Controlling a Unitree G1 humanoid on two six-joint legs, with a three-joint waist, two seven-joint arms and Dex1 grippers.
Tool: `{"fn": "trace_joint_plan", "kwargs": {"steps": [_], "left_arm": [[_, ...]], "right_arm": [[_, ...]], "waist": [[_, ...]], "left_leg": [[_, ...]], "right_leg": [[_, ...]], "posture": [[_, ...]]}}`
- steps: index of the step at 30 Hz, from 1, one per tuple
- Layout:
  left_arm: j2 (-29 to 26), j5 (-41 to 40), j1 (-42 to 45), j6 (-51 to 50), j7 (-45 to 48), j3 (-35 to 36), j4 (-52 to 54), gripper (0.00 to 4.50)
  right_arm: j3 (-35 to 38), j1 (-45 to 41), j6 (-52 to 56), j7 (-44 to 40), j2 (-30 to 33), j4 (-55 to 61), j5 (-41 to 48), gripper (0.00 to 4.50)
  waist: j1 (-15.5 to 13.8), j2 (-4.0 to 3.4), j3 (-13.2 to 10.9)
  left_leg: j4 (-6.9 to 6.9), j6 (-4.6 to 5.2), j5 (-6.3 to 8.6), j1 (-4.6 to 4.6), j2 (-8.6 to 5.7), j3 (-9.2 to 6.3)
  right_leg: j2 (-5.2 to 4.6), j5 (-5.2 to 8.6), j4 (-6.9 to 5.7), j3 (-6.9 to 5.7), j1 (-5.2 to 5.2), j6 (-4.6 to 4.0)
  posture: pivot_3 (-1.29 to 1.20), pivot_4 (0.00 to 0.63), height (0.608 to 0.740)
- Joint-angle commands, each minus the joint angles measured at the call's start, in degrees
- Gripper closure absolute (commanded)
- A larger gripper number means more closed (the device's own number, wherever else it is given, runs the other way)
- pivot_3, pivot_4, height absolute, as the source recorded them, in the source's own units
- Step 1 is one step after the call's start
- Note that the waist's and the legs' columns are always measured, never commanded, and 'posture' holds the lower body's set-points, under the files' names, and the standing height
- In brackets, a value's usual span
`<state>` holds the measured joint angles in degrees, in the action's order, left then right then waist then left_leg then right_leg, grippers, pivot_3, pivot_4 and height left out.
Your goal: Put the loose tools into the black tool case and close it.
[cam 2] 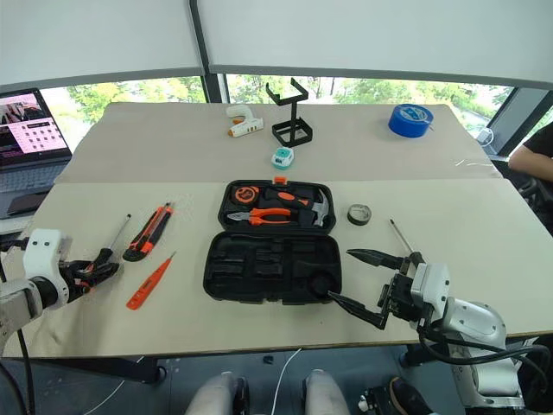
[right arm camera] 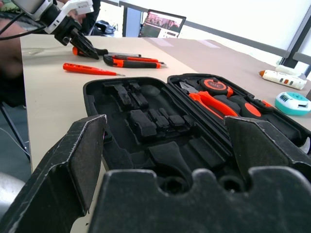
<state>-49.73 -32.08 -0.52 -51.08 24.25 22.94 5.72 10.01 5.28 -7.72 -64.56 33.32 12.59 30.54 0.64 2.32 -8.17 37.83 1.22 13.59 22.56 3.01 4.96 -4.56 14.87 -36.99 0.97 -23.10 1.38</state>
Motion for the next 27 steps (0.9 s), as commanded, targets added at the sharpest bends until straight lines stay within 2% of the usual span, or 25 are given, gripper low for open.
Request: {"fn": "trace_joint_plan", "kwargs": {"steps": [1,2,4,8,10,12,14,18,21,24,27], "left_arm": [[-1.8,0.6,-2.4,0.1,3.3,2.3,1.6,2.75],[-2.2,0.9,-2.9,1.5,4.8,2.9,1.7,3.19],[-3.1,1.7,-3.8,6.1,8.6,4.3,1.6,3.6],[-6.5,3.9,-5.3,18.3,18.9,7.3,0.6,3.6],[-10.0,2.7,-5.0,17.9,24.4,7.6,1.1,3.6],[-14.4,3.7,-1.7,20.6,30.9,2.3,1.7,3.6],[-13.5,3.6,7.5,26.1,36.7,-5.8,3.1,3.6],[-7.0,6.7,23.1,29.5,44.4,-22.0,5.3,3.6],[-3.2,15.4,30.7,33.7,47.2,-32.8,2.0,3.6],[3.0,25.0,37.5,36.8,45.1,-41.7,-5.3,3.6],[7.9,32.1,41.5,39.0,41.2,-46.0,-12.0,3.6]], "right_arm": [[1.0,-1.4,-1.0,0.9,-0.1,1.2,0.5,0.0],[1.0,-1.6,-0.9,1.1,-0.1,1.2,0.6,0.0],[0.9,-1.5,-0.8,1.1,0.1,1.4,0.6,0.0],[1.9,-0.5,-0.5,1.1,0.8,2.1,1.1,0.0],[3.4,0.4,-0.4,0.9,1.8,2.7,1.5,0.0],[5.8,1.0,0.2,1.3,3.0,3.0,2.6,0.0],[7.4,1.4,1.0,1.5,4.0,2.9,3.5,0.0],[8.6,0.6,1.3,2.1,4.9,2.3,3.5,0.0],[8.6,0.4,1.5,2.5,4.7,2.6,3.1,0.0],[8.6,1.2,1.3,3.5,4.0,3.7,2.6,0.0],[9.3,2.9,0.9,5.0,3.4,4.9,2.3,0.0]], "waist": [[0.1,-0.02,0.0],[0.1,-0.02,0.0],[0.0,-0.02,0.0],[-0.2,-0.02,0.0],[-0.4,-0.03,0.0],[-0.8,-0.08,-0.1],[-1.6,-0.26,-0.1],[-2.3,-0.29,-0.1],[-1.4,-0.28,-0.1],[-1.2,-0.28,-0.1],[-1.1,-0.28,-0.1]], "left_leg": [[0.0,0.0,0.0,0.0,0.01,0.01],[0.0,0.0,0.0,0.0,0.03,0.03],[0.0,-0.01,0.0,0.0,0.06,0.02],[0.0,-0.01,0.0,0.06,0.06,0.01],[0.0,-0.01,0.0,0.08,0.06,0.01],[0.0,-0.01,0.0,0.1,0.01,0.03],[0.0,0.0,-0.01,0.12,-0.13,0.09],[0.06,0.19,-0.13,0.26,-0.29,0.5],[0.12,0.29,-0.18,0.41,-0.39,0.68],[0.13,0.28,-0.17,0.53,-0.25,0.52],[0.14,0.27,-0.18,0.58,-0.18,0.4]], "right_leg": [[-0.01,0.0,0.0,0.0,-0.01,-0.01],[-0.02,0.01,0.0,0.0,-0.03,-0.02],[-0.04,0.02,-0.01,-0.01,-0.04,-0.03],[-0.09,0.04,0.0,-0.05,-0.08,-0.07],[-0.18,0.05,0.0,-0.11,-0.09,-0.1],[-0.29,0.07,0.01,-0.17,-0.1,-0.12],[-0.46,0.06,0.03,-0.21,-0.09,-0.11],[-0.56,-0.08,0.15,-0.25,0.02,0.16],[-0.37,-0.12,0.2,-0.16,-0.04,0.25],[0.01,-0.09,0.25,-0.09,-0.1,0.31],[0.16,-0.08,0.22,-0.07,-0.16,0.28]], "posture": [[0.0,0.15,0.74],[0.0,0.15,0.74],[0.0,0.15,0.74],[0.0,0.15,0.74],[0.0,0.15,0.74],[0.0,0.15,0.74],[0.0,0.15,0.74],[0.0,0.15,0.74],[0.0,0.15,0.74],[0.0,0.15,0.74],[0.0,0.15,0.74]]}}
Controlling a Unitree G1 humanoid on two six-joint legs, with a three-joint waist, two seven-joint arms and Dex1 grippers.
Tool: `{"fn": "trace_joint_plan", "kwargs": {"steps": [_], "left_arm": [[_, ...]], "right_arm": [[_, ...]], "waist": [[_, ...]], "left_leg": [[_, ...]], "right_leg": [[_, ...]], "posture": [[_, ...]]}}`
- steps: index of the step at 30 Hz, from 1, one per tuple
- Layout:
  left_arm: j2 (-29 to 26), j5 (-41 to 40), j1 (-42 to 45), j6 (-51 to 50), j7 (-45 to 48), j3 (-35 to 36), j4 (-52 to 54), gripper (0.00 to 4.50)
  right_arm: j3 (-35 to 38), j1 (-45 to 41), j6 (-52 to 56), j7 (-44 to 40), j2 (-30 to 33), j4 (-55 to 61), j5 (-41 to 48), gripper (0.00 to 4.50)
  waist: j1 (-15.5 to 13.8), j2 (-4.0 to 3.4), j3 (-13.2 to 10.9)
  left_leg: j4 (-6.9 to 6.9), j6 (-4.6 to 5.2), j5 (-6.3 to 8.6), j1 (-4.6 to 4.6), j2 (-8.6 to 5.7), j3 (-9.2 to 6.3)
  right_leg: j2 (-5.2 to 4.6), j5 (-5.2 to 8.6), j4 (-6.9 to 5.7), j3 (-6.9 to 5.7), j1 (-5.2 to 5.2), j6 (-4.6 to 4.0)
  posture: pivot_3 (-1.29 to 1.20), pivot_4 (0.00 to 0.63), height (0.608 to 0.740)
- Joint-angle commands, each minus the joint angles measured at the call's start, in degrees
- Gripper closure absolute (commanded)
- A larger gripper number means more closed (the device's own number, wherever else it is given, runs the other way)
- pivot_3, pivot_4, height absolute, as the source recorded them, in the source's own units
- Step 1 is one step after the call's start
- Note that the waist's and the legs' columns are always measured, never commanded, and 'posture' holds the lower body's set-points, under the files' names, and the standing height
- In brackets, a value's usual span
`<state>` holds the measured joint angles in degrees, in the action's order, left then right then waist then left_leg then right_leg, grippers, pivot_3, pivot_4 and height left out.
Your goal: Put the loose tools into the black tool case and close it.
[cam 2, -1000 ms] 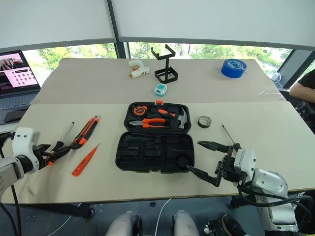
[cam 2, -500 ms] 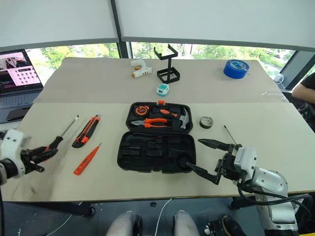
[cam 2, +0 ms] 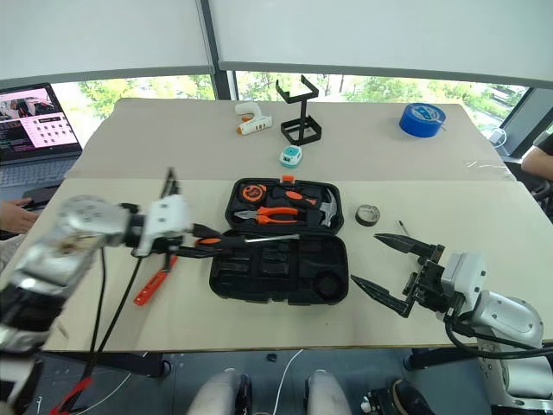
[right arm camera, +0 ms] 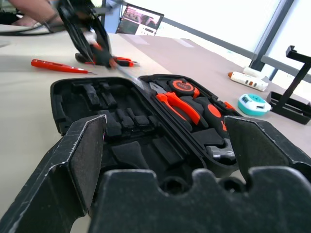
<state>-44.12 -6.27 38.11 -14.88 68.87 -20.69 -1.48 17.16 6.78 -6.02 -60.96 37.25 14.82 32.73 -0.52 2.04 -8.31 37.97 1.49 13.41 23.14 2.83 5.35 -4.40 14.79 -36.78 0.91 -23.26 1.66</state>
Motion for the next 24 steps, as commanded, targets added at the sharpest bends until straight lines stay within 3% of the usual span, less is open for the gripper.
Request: {"fn": "trace_joint_plan", "kwargs": {"steps": [1,10,16,18,24], "left_arm": [[3.6,7.1,3.7,3.1,-4.0,-2.7,-5.7,3.6],[8.9,12.4,7.2,3.7,-5.6,-3.7,-9.4,3.6],[9.4,14.4,6.7,7.1,-4.1,-4.5,-10.3,3.6],[10.3,14.0,6.5,8.7,-5.1,-3.6,-10.8,2.6],[11.9,8.7,5.2,11.6,-5.6,1.6,-8.9,0.61]], "right_arm": [[2.2,2.2,-0.9,1.7,-0.7,3.1,0.1,0.0],[2.0,5.5,-1.4,3.8,-1.8,5.3,-0.7,0.0],[1.1,5.8,-1.0,4.4,-2.3,6.1,-1.1,0.0],[1.0,5.6,-0.8,4.6,-2.3,6.1,-1.1,0.0],[0.4,5.8,0.1,5.1,-2.1,7.0,-0.8,0.0]], "waist": [[0.0,0.0,0.0],[-0.1,0.01,0.0],[-0.2,0.01,0.0],[-0.2,0.0,0.0],[-0.2,0.0,0.0]], "left_leg": [[0.0,0.0,0.0,0.01,0.01,-0.01],[0.35,0.02,0.01,0.15,-0.01,-0.17],[0.39,0.02,0.02,0.19,-0.01,-0.25],[0.39,0.02,0.01,0.19,-0.01,-0.26],[0.44,0.03,0.02,0.22,0.0,-0.32]], "right_leg": [[0.01,0.0,0.0,0.02,-0.01,0.0],[-0.03,0.0,-0.05,-0.01,0.08,0.04],[-0.02,0.01,-0.08,-0.03,0.06,0.05],[-0.02,0.01,-0.08,-0.03,0.07,0.05],[-0.03,0.0,-0.1,-0.05,0.06,0.05]], "posture": [[0.0,0.15,0.74],[0.0,0.15,0.74],[0.0,0.15,0.74],[0.0,0.15,0.74],[0.0,0.15,0.74]]}}
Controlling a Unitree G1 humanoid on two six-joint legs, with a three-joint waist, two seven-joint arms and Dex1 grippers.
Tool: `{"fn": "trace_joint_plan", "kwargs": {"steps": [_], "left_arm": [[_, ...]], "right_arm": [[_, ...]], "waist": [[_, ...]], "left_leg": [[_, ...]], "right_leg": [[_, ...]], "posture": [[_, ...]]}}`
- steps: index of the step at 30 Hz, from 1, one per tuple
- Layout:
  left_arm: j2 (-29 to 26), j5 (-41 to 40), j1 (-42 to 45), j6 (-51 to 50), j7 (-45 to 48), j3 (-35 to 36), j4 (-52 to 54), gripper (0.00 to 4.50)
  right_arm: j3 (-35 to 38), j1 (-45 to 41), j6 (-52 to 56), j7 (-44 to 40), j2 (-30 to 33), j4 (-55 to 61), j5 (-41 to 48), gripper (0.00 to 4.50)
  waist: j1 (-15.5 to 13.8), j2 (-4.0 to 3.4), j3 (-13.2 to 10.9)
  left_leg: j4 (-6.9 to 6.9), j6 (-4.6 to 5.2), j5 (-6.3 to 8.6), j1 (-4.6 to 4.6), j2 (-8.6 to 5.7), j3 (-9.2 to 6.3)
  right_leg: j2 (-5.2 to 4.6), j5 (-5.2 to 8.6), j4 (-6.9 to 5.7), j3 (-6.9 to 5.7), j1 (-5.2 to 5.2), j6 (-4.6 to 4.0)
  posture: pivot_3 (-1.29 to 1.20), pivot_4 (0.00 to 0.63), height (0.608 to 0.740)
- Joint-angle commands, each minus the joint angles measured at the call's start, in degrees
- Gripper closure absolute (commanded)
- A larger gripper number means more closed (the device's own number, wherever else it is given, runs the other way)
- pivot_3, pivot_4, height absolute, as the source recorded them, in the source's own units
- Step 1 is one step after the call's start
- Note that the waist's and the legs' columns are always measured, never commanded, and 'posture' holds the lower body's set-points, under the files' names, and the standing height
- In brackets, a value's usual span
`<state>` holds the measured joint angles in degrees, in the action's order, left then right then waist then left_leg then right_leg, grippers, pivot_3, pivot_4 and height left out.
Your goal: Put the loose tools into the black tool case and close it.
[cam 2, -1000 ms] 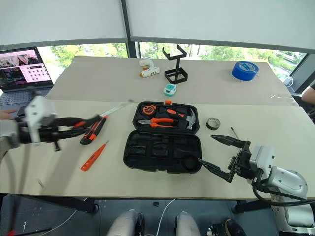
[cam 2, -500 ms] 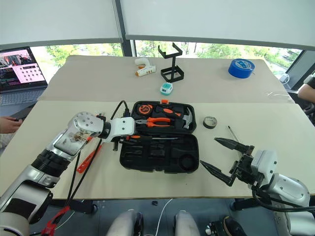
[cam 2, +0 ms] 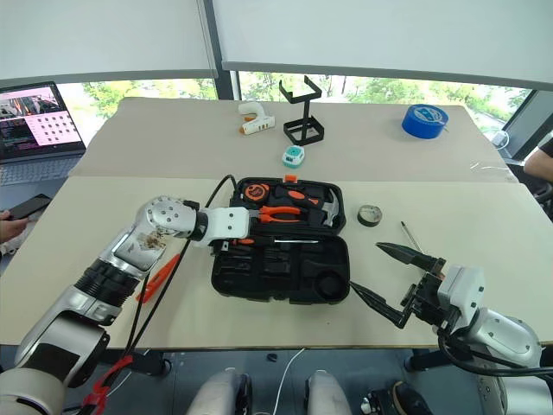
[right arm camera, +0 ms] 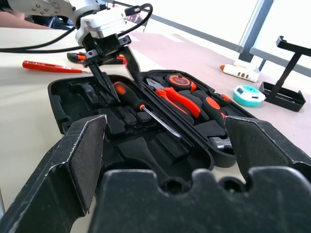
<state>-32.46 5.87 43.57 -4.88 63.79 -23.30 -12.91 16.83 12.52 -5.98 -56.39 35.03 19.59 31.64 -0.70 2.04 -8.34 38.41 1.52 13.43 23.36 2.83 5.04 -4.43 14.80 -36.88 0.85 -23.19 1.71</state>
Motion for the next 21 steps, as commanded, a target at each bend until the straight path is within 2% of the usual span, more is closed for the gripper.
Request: {"fn": "trace_joint_plan", "kwargs": {"steps": [1,3,6,9,11,14,21], "left_arm": [[0.2,-4.7,-0.8,1.2,-0.7,5.6,3.2,0.61],[-0.1,-7.4,-2.2,1.4,0.1,7.7,4.7,0.61],[-0.5,-10.6,-5.8,-2.3,-0.6,10.7,8.4,1.39],[1.9,-13.0,-8.3,-8.9,-4.2,12.7,10.8,2.56],[3.7,-13.3,-9.6,-11.1,-6.4,12.7,11.3,3.42],[6.0,-12.6,-10.5,-13.8,-9.1,11.4,10.9,4.48],[8.8,-9.8,-11.3,-19.4,-12.6,7.1,11.2,4.48]], "right_arm": [[0.7,0.1,0.2,0.7,0.2,2.3,0.3,0.0],[0.9,0.3,0.4,1.0,0.3,2.5,0.3,0.0],[1.0,0.3,0.7,1.5,0.3,2.8,0.2,0.0],[1.3,0.2,0.9,2.3,0.3,3.0,0.2,0.0],[1.1,0.2,1.0,2.7,0.4,3.2,0.1,0.0],[0.8,0.4,0.9,2.8,0.4,3.3,-0.1,0.0],[0.8,0.7,1.0,2.7,0.9,3.7,-0.1,0.0]], "waist": [[0.0,0.0,0.0],[0.0,0.0,0.0],[0.2,-0.02,0.0],[0.1,-0.02,0.0],[-0.2,-0.02,0.0],[-0.3,-0.02,0.0],[0.0,-0.02,0.0]], "left_leg": [[0.01,0.0,0.0,0.0,0.0,-0.01],[0.01,0.01,0.01,-0.01,0.01,-0.1],[0.0,0.02,0.01,-0.06,0.03,-0.15],[0.01,0.02,0.01,-0.07,0.03,-0.2],[0.15,0.02,0.01,-0.03,0.02,-0.21],[0.33,0.07,0.04,0.04,0.02,-0.19],[0.33,0.09,0.06,0.04,0.0,-0.22]], "right_leg": [[0.0,0.0,0.0,0.0,0.0,0.0],[0.0,0.0,-0.01,0.0,0.0,0.0],[0.01,0.0,-0.04,0.03,0.0,0.0],[0.0,0.01,-0.11,0.04,0.0,0.01],[-0.01,0.01,-0.13,0.0,0.05,0.02],[-0.01,0.02,-0.15,-0.01,0.09,0.04],[0.02,0.01,-0.16,0.01,0.09,0.06]], "posture": [[0.0,0.15,0.74],[0.0,0.15,0.74],[0.0,0.15,0.74],[0.0,0.15,0.74],[0.0,0.15,0.74],[0.0,0.15,0.74],[0.0,0.15,0.74]]}}
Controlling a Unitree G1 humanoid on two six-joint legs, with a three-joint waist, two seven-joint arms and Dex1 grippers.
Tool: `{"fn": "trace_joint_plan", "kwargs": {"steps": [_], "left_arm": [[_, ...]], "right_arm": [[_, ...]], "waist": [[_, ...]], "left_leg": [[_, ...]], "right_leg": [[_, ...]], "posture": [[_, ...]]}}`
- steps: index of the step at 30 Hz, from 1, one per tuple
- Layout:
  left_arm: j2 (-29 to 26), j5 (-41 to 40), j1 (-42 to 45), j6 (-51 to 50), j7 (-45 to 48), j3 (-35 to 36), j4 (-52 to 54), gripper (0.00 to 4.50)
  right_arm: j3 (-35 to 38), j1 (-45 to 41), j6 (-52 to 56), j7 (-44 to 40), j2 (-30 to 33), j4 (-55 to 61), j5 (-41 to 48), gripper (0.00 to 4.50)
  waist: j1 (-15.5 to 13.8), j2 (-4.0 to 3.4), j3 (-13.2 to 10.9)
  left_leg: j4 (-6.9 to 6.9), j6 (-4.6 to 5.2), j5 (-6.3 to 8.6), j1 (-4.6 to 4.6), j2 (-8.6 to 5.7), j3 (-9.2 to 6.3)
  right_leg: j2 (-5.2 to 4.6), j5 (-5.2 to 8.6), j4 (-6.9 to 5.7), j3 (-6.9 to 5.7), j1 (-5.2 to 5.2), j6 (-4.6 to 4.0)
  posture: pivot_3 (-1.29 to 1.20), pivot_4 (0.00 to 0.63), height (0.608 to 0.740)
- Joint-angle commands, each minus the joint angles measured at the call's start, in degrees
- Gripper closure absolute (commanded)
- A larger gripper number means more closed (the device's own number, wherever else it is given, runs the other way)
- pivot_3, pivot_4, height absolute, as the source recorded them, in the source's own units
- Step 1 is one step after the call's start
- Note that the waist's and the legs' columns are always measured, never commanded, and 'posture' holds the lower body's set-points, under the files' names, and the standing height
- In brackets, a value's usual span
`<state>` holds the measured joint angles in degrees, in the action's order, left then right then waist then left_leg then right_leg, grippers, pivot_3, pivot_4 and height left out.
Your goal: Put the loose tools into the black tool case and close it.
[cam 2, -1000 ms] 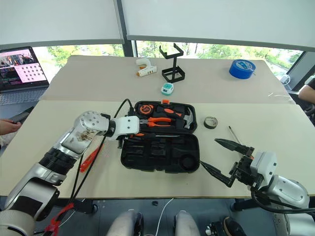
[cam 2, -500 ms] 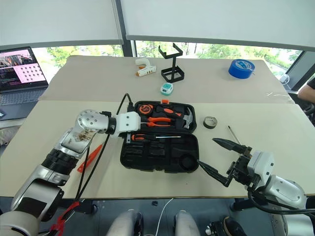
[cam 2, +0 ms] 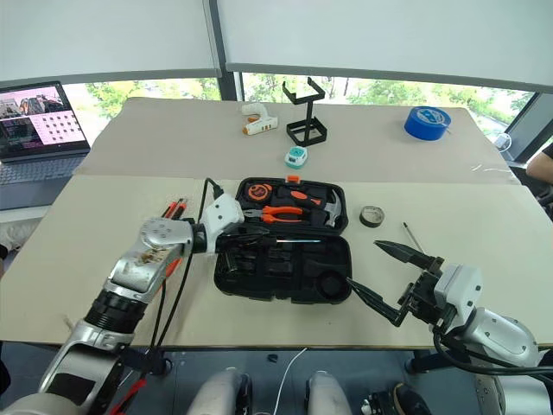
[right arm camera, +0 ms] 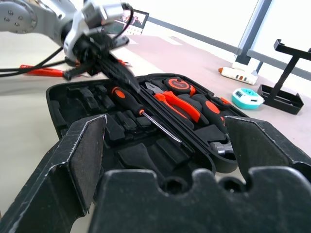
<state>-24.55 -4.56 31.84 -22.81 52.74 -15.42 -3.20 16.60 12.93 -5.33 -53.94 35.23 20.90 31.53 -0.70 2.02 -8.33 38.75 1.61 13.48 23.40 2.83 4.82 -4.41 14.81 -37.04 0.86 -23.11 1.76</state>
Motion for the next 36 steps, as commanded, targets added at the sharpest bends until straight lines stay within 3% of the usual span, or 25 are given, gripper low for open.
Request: {"fn": "trace_joint_plan", "kwargs": {"steps": [1,4,11,20,36], "left_arm": [[0.8,1.2,0.5,-2.1,-1.6,-1.5,1.2,4.48],[0.4,4.7,1.9,-2.9,-3.6,-3.7,-2.3,4.48],[-0.6,-3.9,1.8,-7.7,5.3,-2.6,4.3,4.48],[1.8,-1.6,3.0,-4.4,-4.5,1.4,1.9,4.48],[4.8,5.4,1.9,-1.1,-5.6,-6.4,-8.1,4.48]], "right_arm": [[1.1,0.4,0.4,0.4,0.7,2.4,-0.1,0.0],[0.9,1.1,0.4,0.6,0.6,2.8,-0.5,0.0],[0.4,1.9,0.8,1.7,0.0,4.1,-0.7,0.0],[0.1,2.2,0.3,1.5,-0.2,3.3,-1.0,0.0],[0.3,3.6,0.6,2.6,-0.9,3.7,-1.9,0.0]], "waist": [[0.1,0.0,0.0],[0.0,0.0,0.0],[0.0,-0.02,0.0],[-0.1,-0.01,0.0],[-0.6,-0.12,0.1]], "left_leg": [[0.0,0.0,0.0,0.01,0.0,-0.01],[0.0,0.0,0.0,0.0,0.0,-0.02],[0.04,0.0,0.0,-0.06,-0.02,-0.04],[0.06,0.0,0.0,-0.04,-0.02,-0.18],[0.05,0.02,0.01,-0.13,-0.05,-0.11]], "right_leg": [[0.01,0.0,0.0,0.0,-0.01,0.0],[0.01,0.0,-0.01,0.01,-0.01,0.0],[-0.01,-0.01,-0.03,0.05,0.05,0.0],[-0.02,-0.01,-0.02,0.08,0.05,0.0],[-0.03,0.0,0.04,0.02,0.21,0.01]], "posture": [[0.0,0.15,0.74],[0.0,0.15,0.74],[0.0,0.15,0.74],[0.0,0.15,0.74],[0.0,0.15,0.74]]}}
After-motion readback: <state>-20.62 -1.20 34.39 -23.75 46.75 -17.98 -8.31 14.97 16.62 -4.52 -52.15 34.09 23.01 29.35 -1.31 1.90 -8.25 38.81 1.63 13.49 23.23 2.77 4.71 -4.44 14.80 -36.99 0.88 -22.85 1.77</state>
